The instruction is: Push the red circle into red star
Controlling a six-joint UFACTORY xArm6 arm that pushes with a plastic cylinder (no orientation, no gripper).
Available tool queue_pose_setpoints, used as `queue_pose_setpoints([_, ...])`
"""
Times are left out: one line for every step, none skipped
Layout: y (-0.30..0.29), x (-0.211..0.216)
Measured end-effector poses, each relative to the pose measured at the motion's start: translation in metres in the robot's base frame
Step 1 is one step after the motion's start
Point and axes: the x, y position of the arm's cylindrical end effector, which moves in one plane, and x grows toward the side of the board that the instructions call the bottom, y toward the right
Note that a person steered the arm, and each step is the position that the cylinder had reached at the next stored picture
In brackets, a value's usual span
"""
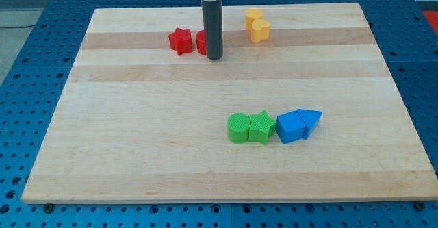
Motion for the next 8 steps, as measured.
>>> queue_pose_setpoints([0.011, 0.007])
queue_pose_setpoints([0.045, 0.004])
queue_pose_setpoints([0.044, -0.014])
queue_pose_setpoints([0.04, -0.024])
queue_pose_setpoints([0.032, -0.024])
queue_pose_setpoints([0.013, -0.024])
queue_pose_setpoints([-0.005, -0.024])
queue_pose_setpoints([-0.02, -0.024])
